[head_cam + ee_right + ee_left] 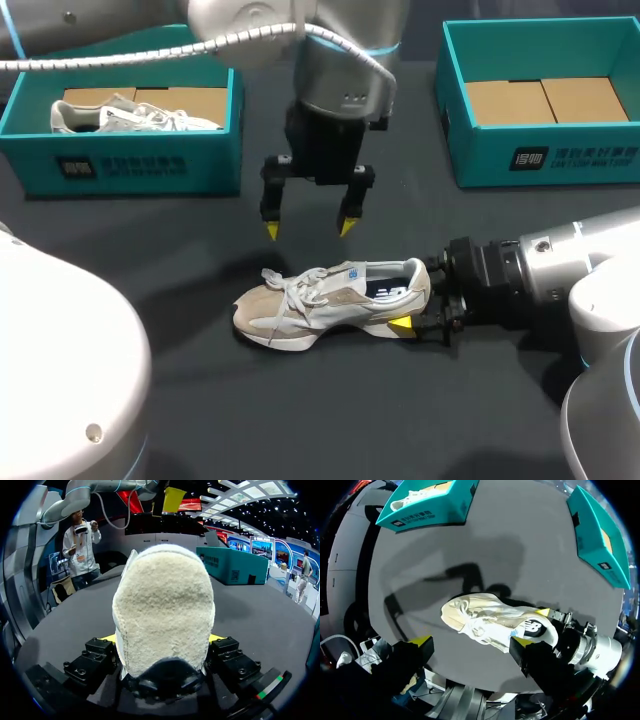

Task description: Take the shoe out of the shoebox, open the shoe tongue, remove and reinsert the insole, then place the shoe into the shoebox

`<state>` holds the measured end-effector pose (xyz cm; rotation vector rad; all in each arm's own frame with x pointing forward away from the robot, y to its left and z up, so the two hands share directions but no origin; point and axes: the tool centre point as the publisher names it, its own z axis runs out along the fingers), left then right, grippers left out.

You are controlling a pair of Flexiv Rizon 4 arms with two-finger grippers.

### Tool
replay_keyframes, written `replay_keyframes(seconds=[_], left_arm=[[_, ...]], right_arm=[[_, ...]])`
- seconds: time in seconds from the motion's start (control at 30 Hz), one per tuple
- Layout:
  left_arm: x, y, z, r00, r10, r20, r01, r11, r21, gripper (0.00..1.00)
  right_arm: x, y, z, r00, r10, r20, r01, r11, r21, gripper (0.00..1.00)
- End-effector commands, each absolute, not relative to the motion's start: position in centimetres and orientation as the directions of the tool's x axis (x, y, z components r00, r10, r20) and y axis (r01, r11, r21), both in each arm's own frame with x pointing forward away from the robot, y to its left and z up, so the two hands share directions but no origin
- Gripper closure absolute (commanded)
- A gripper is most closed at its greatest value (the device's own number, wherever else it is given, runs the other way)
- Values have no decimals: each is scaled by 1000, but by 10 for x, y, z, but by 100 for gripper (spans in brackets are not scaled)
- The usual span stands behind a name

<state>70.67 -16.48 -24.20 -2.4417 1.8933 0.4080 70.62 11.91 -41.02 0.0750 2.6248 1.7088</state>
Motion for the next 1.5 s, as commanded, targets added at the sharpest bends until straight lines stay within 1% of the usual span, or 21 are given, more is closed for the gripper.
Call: replay_keyframes(seconds=[0.03, 0.23, 0.53, 0.9, 1.23, 1.3, 1.4, 1.5], left_arm=[[709, -191, -253, 226, -924, -309, -947, -283, 153, 0], [701, -203, -265, 196, -925, -325, -948, -263, 178, 0], [688, -214, -283, 162, -925, -345, -960, -228, 161, 0], [687, -222, -304, 121, -919, -374, -968, -194, 162, 0], [684, -225, -326, 92, -892, -443, -962, -195, 191, 0], [682, -225, -329, 88, -883, -461, -960, -198, 198, 2], [680, -223, -331, 74, -870, -487, -958, -198, 208, 0], [679, -221, -332, 68, -861, -504, -956, -201, 215, 7]], right_arm=[[706, 118, -409, -999, 46, 19, 36, 407, 913, 100], [706, 118, -409, -999, 46, 19, 36, 407, 913, 100], [706, 118, -409, -999, 46, 19, 36, 407, 913, 100], [706, 118, -409, -999, 46, 19, 36, 407, 913, 100], [706, 118, -409, -999, 46, 19, 36, 407, 913, 100], [706, 118, -409, -999, 46, 19, 36, 407, 913, 100], [706, 118, -409, -999, 46, 19, 36, 407, 913, 100], [706, 118, -409, -999, 46, 19, 36, 407, 913, 100]])
